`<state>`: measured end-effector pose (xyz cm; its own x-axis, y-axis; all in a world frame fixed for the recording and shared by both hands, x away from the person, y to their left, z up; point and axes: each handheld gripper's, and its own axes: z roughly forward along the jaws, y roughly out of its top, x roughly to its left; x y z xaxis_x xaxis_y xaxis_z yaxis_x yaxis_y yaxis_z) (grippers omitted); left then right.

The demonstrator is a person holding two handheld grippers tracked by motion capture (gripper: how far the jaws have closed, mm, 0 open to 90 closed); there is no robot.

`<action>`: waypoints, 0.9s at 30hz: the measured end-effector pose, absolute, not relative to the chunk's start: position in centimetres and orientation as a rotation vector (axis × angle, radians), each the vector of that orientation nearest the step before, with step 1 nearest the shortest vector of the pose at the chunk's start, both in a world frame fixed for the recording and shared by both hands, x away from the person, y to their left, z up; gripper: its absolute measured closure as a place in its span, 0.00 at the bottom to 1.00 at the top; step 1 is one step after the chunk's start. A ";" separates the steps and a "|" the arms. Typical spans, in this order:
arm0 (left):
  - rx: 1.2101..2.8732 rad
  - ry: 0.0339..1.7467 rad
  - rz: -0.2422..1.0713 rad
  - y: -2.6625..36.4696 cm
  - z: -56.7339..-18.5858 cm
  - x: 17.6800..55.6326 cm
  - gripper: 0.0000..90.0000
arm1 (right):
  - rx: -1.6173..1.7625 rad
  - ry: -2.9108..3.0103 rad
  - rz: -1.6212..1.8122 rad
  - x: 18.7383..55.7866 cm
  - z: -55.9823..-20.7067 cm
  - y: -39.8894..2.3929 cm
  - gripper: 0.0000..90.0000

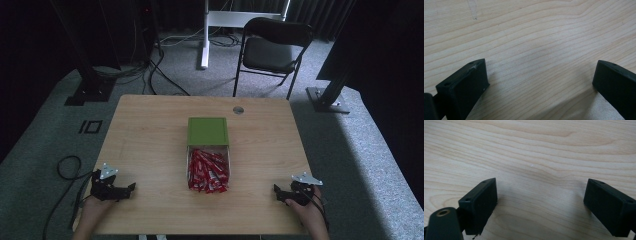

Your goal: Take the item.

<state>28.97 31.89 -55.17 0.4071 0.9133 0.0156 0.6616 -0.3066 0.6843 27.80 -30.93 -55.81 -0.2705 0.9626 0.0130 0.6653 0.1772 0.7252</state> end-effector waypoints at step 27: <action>2.066 1.340 0.548 31.9 -55.2 28.7 0.01 | 1.527 2.009 0.876 28.0 -55.8 -31.1 0.13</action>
